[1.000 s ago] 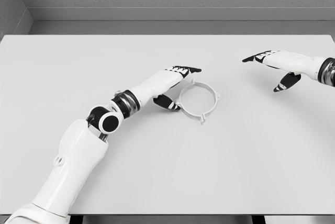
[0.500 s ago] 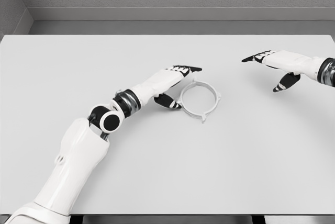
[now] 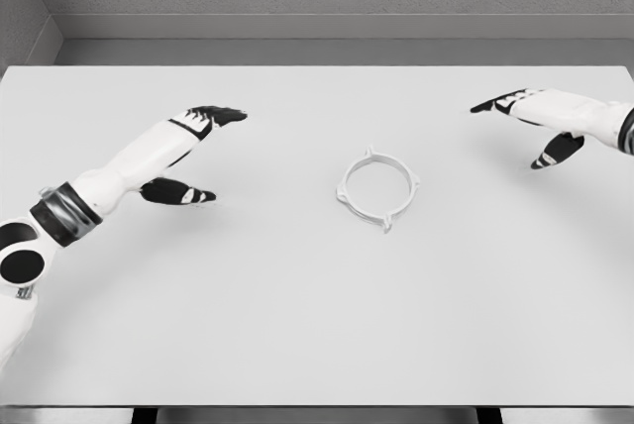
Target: Assemble PVC drainage pipe clamps
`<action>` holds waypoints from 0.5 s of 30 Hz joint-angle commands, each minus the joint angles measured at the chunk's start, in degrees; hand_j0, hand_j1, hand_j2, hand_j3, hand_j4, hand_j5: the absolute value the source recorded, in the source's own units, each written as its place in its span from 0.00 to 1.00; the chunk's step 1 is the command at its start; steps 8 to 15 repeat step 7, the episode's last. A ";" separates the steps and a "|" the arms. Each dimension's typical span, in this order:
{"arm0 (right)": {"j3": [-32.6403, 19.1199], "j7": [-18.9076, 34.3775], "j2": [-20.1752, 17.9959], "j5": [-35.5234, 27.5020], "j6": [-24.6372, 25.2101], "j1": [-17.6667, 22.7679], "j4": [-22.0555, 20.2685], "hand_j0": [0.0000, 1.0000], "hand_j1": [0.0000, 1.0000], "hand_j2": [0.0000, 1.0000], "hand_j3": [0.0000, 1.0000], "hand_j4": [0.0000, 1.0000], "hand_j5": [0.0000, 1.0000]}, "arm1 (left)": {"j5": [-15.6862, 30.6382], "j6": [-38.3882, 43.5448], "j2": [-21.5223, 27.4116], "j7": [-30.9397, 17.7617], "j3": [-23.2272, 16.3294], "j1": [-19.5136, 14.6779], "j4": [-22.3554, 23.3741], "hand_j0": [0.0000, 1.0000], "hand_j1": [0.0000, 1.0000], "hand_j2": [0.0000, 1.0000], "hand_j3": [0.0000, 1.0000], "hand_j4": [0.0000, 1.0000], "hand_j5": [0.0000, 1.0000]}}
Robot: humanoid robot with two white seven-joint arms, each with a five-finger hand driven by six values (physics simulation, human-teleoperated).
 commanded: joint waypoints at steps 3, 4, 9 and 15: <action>0.06 -0.02 -3.57 -0.41 0.06 0.00 -3.97 1.00 1.00 1.00 1.00 1.00 1.00 | -1.25 -4.79 9.12 0.03 6.62 0.00 4.03 1.00 1.00 1.00 1.00 1.00 1.00; 0.06 -0.02 -3.57 -0.41 0.06 0.00 -4.23 1.00 1.00 1.00 1.00 1.00 1.00 | -4.41 -4.79 9.65 0.03 6.80 0.00 5.09 1.00 1.00 1.00 1.00 1.00 1.00; 0.15 -0.02 -3.48 -0.41 0.06 -0.09 -5.46 1.00 1.00 1.00 1.00 1.00 1.00 | -7.85 -4.79 9.92 0.03 7.50 0.00 6.06 1.00 1.00 1.00 1.00 1.00 1.00; 0.15 -0.02 -3.48 -0.41 0.06 -0.09 -5.46 1.00 1.00 1.00 1.00 1.00 1.00 | -7.85 -4.79 9.92 0.03 7.50 0.00 6.06 1.00 1.00 1.00 1.00 1.00 1.00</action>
